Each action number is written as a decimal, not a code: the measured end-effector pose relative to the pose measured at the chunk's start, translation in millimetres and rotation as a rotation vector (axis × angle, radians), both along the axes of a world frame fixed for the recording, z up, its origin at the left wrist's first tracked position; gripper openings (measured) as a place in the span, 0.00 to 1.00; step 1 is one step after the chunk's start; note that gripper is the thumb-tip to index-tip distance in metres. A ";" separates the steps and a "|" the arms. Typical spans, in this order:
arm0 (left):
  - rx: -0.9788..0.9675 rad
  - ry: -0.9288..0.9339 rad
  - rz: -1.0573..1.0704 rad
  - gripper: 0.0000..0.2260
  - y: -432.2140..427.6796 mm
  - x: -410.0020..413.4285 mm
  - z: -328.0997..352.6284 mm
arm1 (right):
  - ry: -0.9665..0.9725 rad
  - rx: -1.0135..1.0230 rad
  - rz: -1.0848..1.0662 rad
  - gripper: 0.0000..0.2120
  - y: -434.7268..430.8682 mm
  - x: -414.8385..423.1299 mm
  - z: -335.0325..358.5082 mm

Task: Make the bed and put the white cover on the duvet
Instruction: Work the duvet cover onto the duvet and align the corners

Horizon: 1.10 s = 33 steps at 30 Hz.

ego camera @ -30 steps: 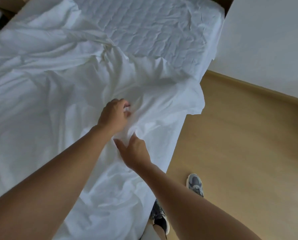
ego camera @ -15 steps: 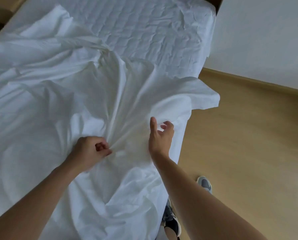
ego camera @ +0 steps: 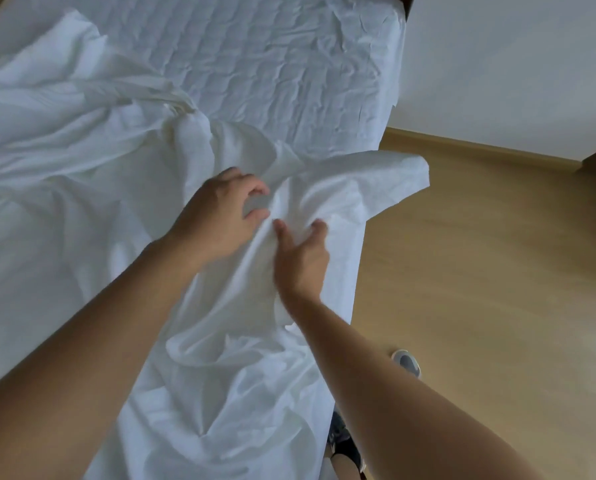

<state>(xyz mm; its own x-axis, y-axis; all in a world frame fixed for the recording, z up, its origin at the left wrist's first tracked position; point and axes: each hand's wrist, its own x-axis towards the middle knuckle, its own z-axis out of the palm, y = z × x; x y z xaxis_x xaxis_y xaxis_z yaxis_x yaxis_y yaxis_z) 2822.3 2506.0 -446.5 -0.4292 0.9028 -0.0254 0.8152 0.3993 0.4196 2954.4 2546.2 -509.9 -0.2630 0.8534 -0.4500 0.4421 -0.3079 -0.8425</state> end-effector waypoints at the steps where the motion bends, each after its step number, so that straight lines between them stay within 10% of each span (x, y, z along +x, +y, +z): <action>1: -0.030 -0.010 0.002 0.15 16.6 -1.8 -9.0 | -0.026 0.052 0.110 0.26 -13.0 0.4 5.2; 7: -0.103 -0.200 0.173 0.03 23.7 -6.5 -44.3 | -0.091 -0.035 0.474 0.20 -19.2 5.2 -5.9; 12: -0.070 -0.232 0.231 0.05 3.1 -12.5 -51.0 | 0.032 0.115 0.068 0.17 8.7 13.8 -14.9; 19: -0.324 -0.170 0.178 0.10 -76.8 -31.5 -54.8 | 0.392 -0.472 -0.552 0.11 55.7 16.0 -33.7; 33: 0.097 -0.216 0.151 0.09 35.5 -26.9 -0.9 | 0.138 -0.542 0.052 0.09 44.5 -20.1 -29.2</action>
<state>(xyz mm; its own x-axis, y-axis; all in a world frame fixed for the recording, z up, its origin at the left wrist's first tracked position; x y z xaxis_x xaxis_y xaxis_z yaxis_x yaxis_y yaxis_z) 2795.4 2541.5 -447.5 -0.5532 0.8317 -0.0472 0.6370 0.4589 0.6194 2934.3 2590.7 -539.2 -0.3862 0.4941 -0.7789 0.3648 -0.6937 -0.6210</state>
